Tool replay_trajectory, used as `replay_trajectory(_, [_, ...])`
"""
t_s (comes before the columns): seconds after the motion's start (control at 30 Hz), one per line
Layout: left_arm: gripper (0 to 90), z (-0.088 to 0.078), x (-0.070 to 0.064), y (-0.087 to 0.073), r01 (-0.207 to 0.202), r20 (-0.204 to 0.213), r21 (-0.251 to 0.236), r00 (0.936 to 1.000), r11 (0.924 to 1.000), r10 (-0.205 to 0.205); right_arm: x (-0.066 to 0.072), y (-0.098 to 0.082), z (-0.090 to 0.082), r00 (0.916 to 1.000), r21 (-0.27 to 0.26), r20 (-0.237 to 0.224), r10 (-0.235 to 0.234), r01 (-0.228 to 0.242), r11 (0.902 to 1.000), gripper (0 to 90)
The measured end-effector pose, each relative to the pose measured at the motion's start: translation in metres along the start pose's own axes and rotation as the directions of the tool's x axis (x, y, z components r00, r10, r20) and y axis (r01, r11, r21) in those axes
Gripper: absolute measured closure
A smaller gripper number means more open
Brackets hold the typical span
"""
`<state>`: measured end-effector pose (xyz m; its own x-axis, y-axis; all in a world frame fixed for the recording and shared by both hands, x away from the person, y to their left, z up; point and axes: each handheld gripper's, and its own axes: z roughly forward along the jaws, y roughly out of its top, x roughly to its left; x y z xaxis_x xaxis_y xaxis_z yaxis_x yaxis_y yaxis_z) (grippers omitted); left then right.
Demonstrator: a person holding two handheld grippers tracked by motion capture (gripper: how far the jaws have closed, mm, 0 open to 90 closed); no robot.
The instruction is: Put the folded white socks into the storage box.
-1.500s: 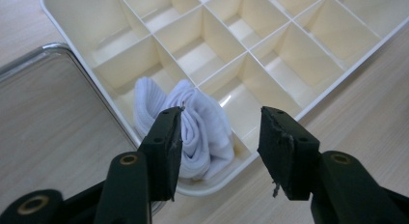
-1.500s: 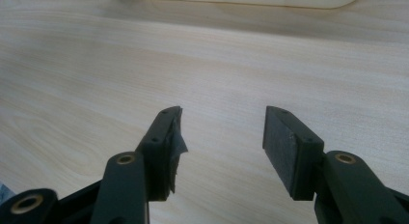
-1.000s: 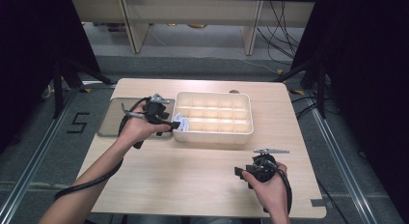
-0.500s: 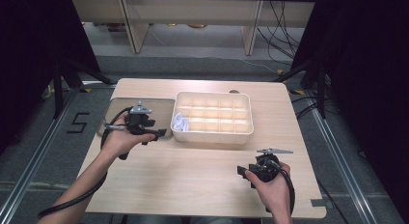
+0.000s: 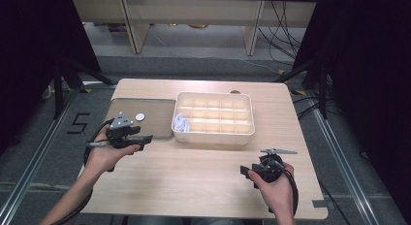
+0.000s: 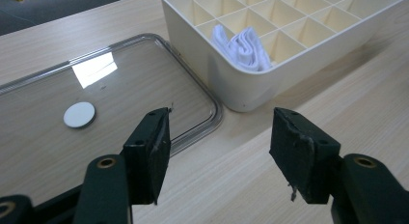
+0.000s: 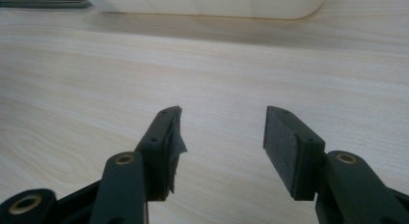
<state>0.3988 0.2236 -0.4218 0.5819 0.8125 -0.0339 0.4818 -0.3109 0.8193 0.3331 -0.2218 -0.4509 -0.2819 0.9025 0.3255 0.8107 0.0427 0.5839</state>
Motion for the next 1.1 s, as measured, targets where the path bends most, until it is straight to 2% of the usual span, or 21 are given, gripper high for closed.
replay_trajectory(0.03, [39.0, -0.002, 0.000, -0.004, 0.007, -0.009, -0.008, 0.9999, 0.9999, -0.008, 0.001, 0.000, 0.001, 0.9995, 0.003, -0.012, 0.029, -0.029, 0.9996, 48.3])
replay_trajectory(0.07, [39.1, -0.003, 0.000, -0.007, 0.020, -0.009, -0.025, 0.9998, 0.9995, -0.020, -0.001, 0.000, 0.000, 0.9989, 0.002, -0.044, 0.012, -0.012, 0.9999, 48.2])
replay_trajectory(0.17, [39.1, -0.007, 0.002, -0.018, 0.026, -0.025, -0.043, 0.9993, 0.9987, -0.027, -0.006, 0.000, -0.001, 0.9993, -0.007, -0.036, -0.012, 0.011, 0.9999, 48.2])
replay_trajectory(0.2, [39.1, -0.009, 0.002, -0.021, 0.031, -0.036, -0.043, 0.9988, 0.9986, -0.032, -0.005, 0.000, -0.001, 0.9990, -0.004, 0.031, -0.033, 0.033, 0.9994, 48.2])
replay_trajectory(0.27, [39.0, -0.011, 0.004, -0.030, 0.049, -0.041, -0.053, 0.9979, 0.9974, -0.051, -0.007, 0.000, -0.002, 0.9984, -0.002, 0.032, -0.046, 0.046, 0.9989, 48.2])
replay_trajectory(0.33, [39.0, -0.014, 0.007, -0.039, 0.064, -0.048, -0.055, 0.9966, 0.9964, -0.067, -0.006, 0.000, -0.003, 0.9998, -0.002, 0.020, -0.001, 0.001, 1.0000, 48.2])
replay_trajectory(0.37, [39.0, -0.016, 0.009, -0.044, 0.078, -0.058, -0.059, 0.9950, 0.9952, -0.082, -0.007, 0.000, -0.003, 0.9996, -0.013, 0.020, -0.019, 0.019, 0.9997, 48.2])
replay_trajectory(0.5, [38.9, -0.024, 0.019, -0.065, 0.110, -0.128, -0.068, 0.9848, 0.9916, -0.118, -0.008, 0.000, -0.005, 0.9996, -0.018, 0.025, -0.013, 0.013, 0.9998, 48.1])
replay_trajectory(0.53, [39.0, -0.025, 0.022, -0.071, 0.122, -0.136, -0.069, 0.9821, 0.9902, -0.130, -0.008, 0.000, -0.006, 0.9997, -0.011, 0.023, 0.004, -0.003, 0.9999, 48.1])
replay_trajectory(0.6, [39.0, -0.025, 0.026, -0.084, 0.155, -0.148, -0.080, 0.9752, 0.9848, -0.165, -0.012, 0.000, -0.005, 0.9995, -0.025, 0.025, -0.019, 0.019, 0.9995, 48.0])
replay_trajectory(0.63, [39.1, -0.025, 0.026, -0.084, 0.155, -0.148, -0.080, 0.9752, 0.9848, -0.165, -0.012, 0.000, -0.005, 0.9995, -0.025, 0.025, -0.019, 0.019, 0.9995, 48.0])
replay_trajectory(0.67, [39.3, -0.024, 0.029, -0.096, 0.177, -0.169, -0.102, 0.9668, 0.9790, -0.192, -0.015, -0.001, -0.005, 0.9989, -0.035, 0.043, -0.021, 0.023, 0.9991, 48.1])
replay_trajectory(0.7, [39.4, -0.023, 0.029, -0.100, 0.183, -0.176, -0.114, 0.9636, 0.9764, -0.201, -0.013, -0.001, -0.005, 0.9993, -0.019, 0.031, 0.021, -0.020, 0.9996, 48.1])
replay_trajectory(0.73, [39.4, -0.022, 0.029, -0.105, 0.184, -0.177, -0.122, 0.9628, 0.9754, -0.204, -0.013, -0.002, -0.005, 0.9991, -0.017, 0.030, 0.028, -0.028, 0.9995, 48.1])
replay_trajectory(0.77, [39.4, -0.021, 0.029, -0.109, 0.187, -0.183, -0.131, 0.9606, 0.9736, -0.209, -0.018, -0.003, -0.002, 0.9988, -0.034, 0.044, -0.021, 0.022, 0.9992, 48.1])
replay_trajectory(0.83, [39.5, -0.018, 0.028, -0.115, 0.188, -0.180, -0.154, 0.9600, 0.9700, -0.215, -0.017, -0.002, 0.000, 0.9989, -0.020, 0.045, 0.011, -0.010, 0.9998, 48.1])
replay_trajectory(0.87, [39.5, -0.017, 0.028, -0.118, 0.184, -0.188, -0.162, 0.9586, 0.9695, -0.213, -0.019, -0.003, 0.001, 0.9991, -0.028, 0.041, -0.012, 0.013, 0.9995, 48.1])
replay_trajectory(1.0, [39.5, -0.012, 0.027, -0.121, 0.167, -0.195, -0.190, 0.9595, 0.9676, -0.203, -0.017, -0.003, 0.001, 0.9995, -0.019, 0.033, 0.001, -0.001, 0.9998, 48.0])
replay_trajectory(1.03, [39.5, -0.011, 0.026, -0.122, 0.165, -0.196, -0.205, 0.9588, 0.9648, -0.206, -0.019, -0.004, 0.001, 0.9993, -0.022, 0.030, -0.024, 0.024, 0.9995, 48.0])
replay_trajectory(1.07, [39.5, -0.011, 0.026, -0.122, 0.164, -0.198, -0.211, 0.9584, 0.9637, -0.206, -0.017, -0.003, 0.001, 0.9989, -0.024, 0.043, -0.017, 0.018, 0.9995, 48.0])
replay_trajectory(1.1, [39.5, -0.010, 0.025, -0.123, 0.159, -0.200, -0.213, 0.9586, 0.9639, -0.202, -0.016, -0.003, -0.001, 0.9997, -0.024, 0.022, 0.003, -0.003, 0.9997, 47.9])
